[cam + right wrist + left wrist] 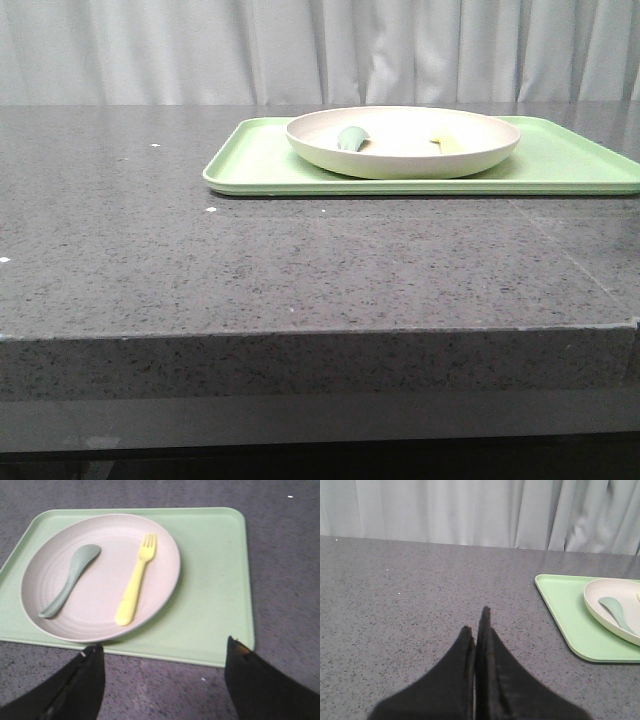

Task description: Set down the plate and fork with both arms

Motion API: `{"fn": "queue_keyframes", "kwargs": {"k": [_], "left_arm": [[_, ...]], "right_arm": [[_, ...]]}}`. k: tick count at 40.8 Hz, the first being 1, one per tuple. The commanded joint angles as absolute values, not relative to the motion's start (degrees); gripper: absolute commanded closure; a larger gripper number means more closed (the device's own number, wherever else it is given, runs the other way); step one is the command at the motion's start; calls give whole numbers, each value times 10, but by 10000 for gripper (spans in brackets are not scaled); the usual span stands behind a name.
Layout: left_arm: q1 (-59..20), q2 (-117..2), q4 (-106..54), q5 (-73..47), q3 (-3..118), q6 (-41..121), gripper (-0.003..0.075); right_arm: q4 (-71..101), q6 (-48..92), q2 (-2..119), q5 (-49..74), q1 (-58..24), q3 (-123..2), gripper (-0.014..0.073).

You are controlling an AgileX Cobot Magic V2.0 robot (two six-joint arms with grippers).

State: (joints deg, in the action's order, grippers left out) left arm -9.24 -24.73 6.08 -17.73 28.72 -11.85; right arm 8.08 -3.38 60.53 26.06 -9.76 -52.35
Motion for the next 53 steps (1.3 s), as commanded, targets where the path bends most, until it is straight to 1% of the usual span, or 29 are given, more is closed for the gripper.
{"fn": "queue_keyframes", "kwargs": {"k": [1,12,18,23,36,53], "left_arm": [[-96,-249,62,-123,302,-118,738],[-96,-249,62,-123,302,-118,738],[-96,-249,62,-123,302,-118,738],[-96,-249,62,-123,302,-118,738],[-96,-249,62,-123,302,-118,738],[-96,-249,62,-123,302,-118,738]], "right_arm": [[86,-29,672,237,-125,-599,61],[86,-37,878,356,-152,-795,61],[85,-56,957,395,-152,-868,61],[85,-58,1004,402,-152,-903,62],[80,-58,1055,396,-151,-921,62],[63,-58,1064,395,-151,-921,62]]}}
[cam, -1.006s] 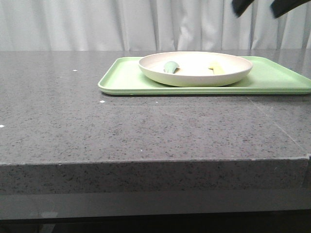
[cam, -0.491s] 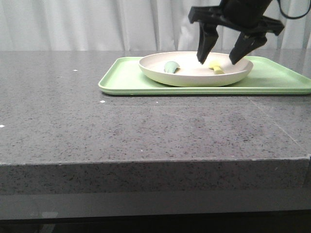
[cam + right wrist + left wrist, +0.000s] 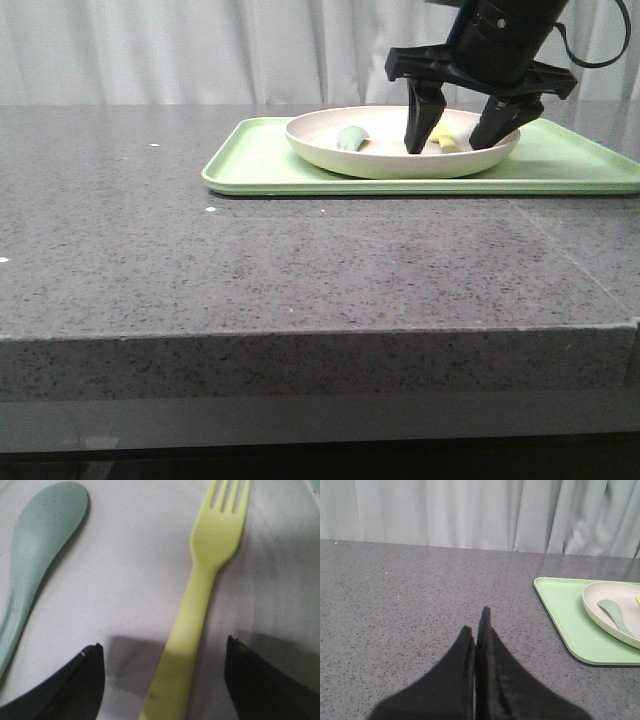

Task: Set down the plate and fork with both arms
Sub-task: 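Lower the right gripper onto the yellow fork on the plate and grasp it, then lift the yellow fork with the right gripper and move it beside the plate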

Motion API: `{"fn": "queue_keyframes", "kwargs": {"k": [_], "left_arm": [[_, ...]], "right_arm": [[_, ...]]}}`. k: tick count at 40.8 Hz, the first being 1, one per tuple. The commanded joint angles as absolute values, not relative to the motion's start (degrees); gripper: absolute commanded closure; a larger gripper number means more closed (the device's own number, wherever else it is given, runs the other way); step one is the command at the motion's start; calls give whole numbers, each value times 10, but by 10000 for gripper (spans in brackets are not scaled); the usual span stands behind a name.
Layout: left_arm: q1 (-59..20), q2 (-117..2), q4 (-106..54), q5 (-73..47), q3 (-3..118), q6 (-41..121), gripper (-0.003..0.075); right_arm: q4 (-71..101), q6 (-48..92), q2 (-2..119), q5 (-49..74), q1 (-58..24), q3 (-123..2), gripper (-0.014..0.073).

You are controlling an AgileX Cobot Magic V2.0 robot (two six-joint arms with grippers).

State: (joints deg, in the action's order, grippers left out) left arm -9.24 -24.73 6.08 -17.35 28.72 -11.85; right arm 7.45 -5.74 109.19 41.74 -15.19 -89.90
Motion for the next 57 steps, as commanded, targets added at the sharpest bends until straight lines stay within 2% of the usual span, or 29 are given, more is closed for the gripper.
{"fn": "queue_keyframes", "kwargs": {"k": [1,6,9,12,16,19,23,40,57], "left_arm": [[-96,-249,62,-123,302,-118,738],[-96,-249,62,-123,302,-118,738],[-96,-249,62,-123,302,-118,738],[-96,-249,62,-123,302,-118,738],[-96,-249,62,-123,302,-118,738],[-96,-249,62,-123,302,-118,738],[-96,-249,62,-123,302,-118,738],[-96,-249,62,-123,302,-118,738],[-96,-249,62,-123,302,-118,738]], "right_arm": [[62,-58,1066,397,-151,-921,62],[61,-58,1067,404,-151,-921,64],[61,-58,1067,406,-151,-921,106],[61,-58,1067,408,-151,-921,209],[61,-58,1067,410,-151,-921,389],[61,-58,1067,410,-151,-921,481],[61,-58,1067,410,-151,-921,545],[61,-58,1058,410,-151,-923,557],[61,-58,985,392,-147,-923,557]]}}
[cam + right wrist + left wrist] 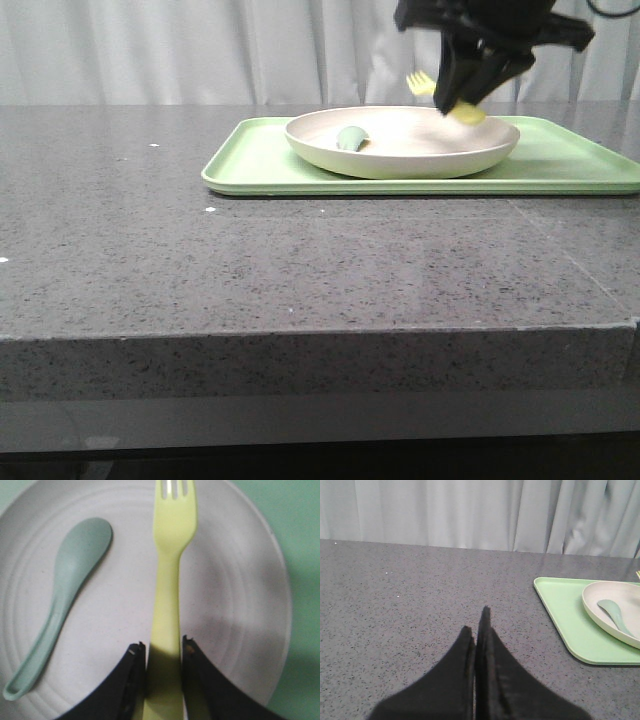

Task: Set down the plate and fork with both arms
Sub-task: 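Lift the yellow fork with the right gripper and move it beside the plate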

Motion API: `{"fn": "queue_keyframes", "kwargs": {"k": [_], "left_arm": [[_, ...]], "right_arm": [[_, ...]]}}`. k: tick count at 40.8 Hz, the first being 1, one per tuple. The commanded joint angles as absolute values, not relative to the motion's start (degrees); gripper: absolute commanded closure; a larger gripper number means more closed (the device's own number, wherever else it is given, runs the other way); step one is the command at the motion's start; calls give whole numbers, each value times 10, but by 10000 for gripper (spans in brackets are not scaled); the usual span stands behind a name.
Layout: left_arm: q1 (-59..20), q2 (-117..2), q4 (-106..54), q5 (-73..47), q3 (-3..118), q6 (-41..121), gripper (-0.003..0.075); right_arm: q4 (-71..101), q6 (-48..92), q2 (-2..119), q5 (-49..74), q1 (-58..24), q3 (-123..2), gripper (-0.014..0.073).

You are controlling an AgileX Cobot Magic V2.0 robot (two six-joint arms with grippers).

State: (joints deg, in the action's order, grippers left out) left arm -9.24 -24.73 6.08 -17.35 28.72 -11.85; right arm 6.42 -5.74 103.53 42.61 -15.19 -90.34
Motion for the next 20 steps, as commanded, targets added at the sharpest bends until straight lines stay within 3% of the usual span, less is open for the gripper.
{"fn": "queue_keyframes", "kwargs": {"k": [1,20], "left_arm": [[-96,-249,62,-123,302,-118,738],[-96,-249,62,-123,302,-118,738]], "right_arm": [[61,-58,980,392,-145,-923,557],[61,-58,963,423,-51,-923,557]]}}
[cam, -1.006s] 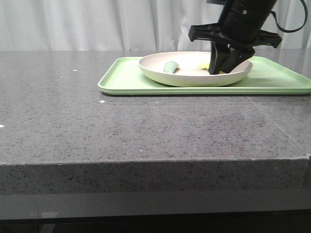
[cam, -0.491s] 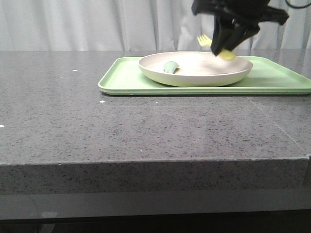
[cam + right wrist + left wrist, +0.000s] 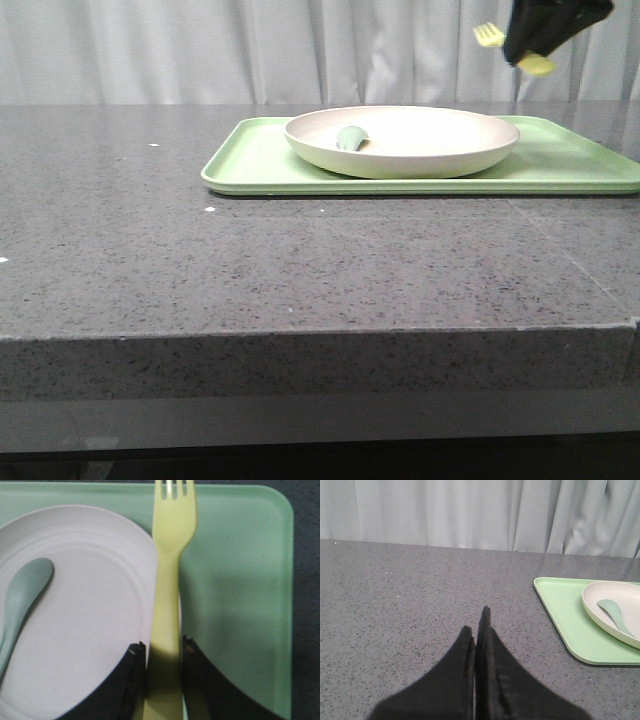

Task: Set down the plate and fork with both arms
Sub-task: 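Lift the yellow fork with the right gripper and move it beside the plate, then lower the fork onto the tray beside the plate and release it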

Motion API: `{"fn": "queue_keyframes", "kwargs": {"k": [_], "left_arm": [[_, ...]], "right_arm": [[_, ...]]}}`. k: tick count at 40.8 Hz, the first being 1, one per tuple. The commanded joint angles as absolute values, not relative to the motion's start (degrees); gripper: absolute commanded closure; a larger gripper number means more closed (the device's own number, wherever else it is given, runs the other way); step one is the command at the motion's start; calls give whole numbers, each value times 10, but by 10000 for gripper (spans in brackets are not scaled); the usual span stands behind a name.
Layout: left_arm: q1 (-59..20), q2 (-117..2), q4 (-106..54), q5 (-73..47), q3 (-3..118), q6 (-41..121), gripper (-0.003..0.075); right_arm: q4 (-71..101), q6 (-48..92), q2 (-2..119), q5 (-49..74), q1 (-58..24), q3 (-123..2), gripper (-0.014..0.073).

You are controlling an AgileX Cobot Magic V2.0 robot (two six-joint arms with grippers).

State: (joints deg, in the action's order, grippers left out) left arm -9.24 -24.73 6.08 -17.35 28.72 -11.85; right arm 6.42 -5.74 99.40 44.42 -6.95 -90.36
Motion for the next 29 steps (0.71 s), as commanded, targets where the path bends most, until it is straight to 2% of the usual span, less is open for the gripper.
{"fn": "queue_keyframes", "kwargs": {"k": [1,20,29], "left_arm": [[-96,-249,62,-123,302,-118,738],[-96,-249,62,-123,302,-118,738],[-96,-249,62,-123,302,-118,738]], "right_arm": [[61,-58,965,423,-45,-923,557],[61,-58,1055,475,-28,-922,557],[59,-58,1060,476,-28,-922,551]]}}
